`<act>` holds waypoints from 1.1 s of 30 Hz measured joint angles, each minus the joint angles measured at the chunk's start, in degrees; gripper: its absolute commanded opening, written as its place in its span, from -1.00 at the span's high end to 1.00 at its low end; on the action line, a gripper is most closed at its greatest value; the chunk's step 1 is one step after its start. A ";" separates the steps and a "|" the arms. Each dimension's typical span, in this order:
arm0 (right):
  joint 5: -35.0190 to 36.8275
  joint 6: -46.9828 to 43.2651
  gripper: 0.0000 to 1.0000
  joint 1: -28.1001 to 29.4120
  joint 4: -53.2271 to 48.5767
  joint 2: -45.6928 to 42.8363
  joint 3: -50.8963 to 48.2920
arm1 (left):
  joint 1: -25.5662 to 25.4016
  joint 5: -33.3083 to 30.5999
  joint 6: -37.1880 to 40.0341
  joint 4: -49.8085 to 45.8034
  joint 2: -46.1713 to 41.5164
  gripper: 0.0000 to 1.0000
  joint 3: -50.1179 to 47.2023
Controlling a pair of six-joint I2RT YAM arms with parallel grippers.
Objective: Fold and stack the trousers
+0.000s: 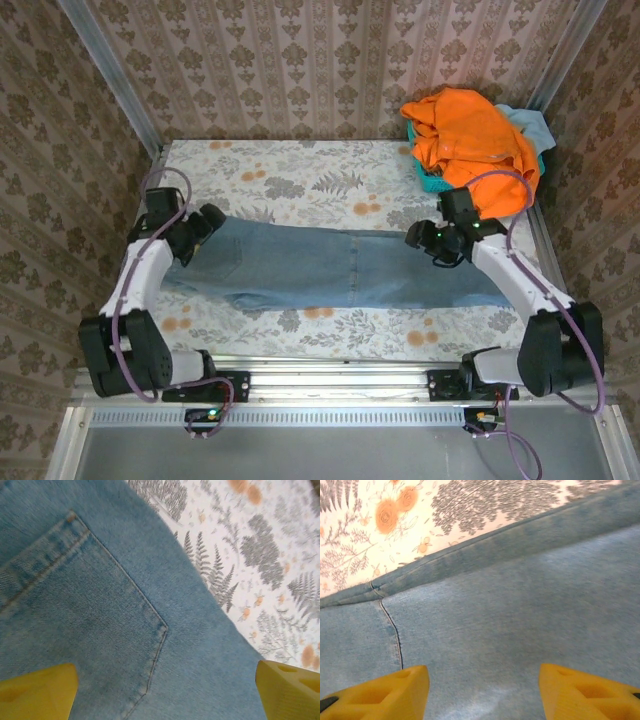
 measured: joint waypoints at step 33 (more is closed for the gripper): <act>6.27 -4.35 -0.26 -12.22 -3.08 9.22 9.31 | -11.26 -2.32 5.99 5.49 6.78 -1.00 6.40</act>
